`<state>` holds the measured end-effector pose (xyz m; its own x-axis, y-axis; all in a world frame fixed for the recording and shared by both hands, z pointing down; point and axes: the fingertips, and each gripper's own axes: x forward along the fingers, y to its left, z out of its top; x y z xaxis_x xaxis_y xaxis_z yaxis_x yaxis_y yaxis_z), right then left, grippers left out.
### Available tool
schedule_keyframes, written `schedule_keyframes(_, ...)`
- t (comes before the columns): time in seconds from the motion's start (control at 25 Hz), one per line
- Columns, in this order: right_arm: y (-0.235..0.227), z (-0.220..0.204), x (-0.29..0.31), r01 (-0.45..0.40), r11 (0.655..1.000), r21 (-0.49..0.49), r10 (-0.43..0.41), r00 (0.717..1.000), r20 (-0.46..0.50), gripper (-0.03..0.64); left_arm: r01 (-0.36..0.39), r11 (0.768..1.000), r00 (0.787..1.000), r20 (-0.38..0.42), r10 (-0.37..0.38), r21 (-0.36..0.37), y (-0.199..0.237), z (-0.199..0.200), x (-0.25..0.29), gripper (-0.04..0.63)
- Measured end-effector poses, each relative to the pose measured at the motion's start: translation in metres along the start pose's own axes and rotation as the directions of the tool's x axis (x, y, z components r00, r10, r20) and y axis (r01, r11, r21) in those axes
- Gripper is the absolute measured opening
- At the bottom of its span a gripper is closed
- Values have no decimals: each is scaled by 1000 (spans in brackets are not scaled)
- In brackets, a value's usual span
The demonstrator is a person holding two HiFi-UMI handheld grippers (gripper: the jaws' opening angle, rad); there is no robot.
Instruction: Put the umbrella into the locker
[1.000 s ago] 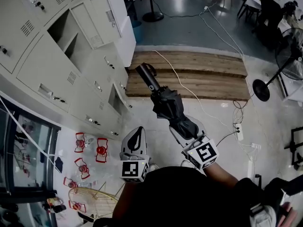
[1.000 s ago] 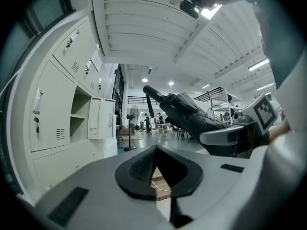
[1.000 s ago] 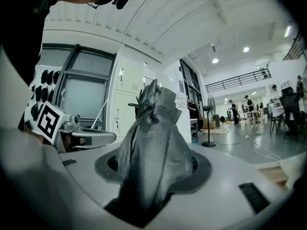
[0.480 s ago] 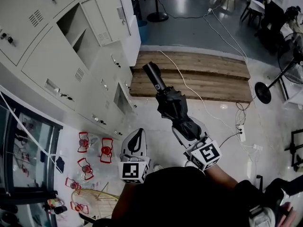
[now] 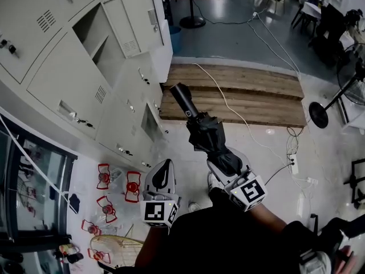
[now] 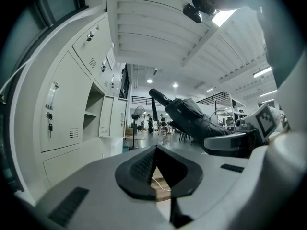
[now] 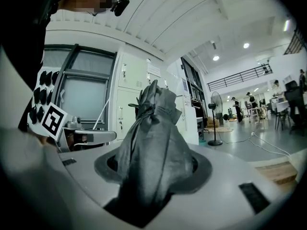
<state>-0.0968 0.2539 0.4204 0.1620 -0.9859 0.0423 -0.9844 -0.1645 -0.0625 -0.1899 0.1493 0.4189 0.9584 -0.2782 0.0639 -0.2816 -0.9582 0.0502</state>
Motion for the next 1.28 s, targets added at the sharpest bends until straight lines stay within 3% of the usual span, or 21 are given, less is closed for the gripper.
schedule_keyframes(0.68,-99,12,66,-34,999,-10,34,999,27,221,-29,999,1000,-1,29,20,19,4,121,-2)
schedule_keyframes(1.28,-163,9,138,-162,987,-9,162,987,14,219,-152,987,988,-18,153,56,46,6,191,-2)
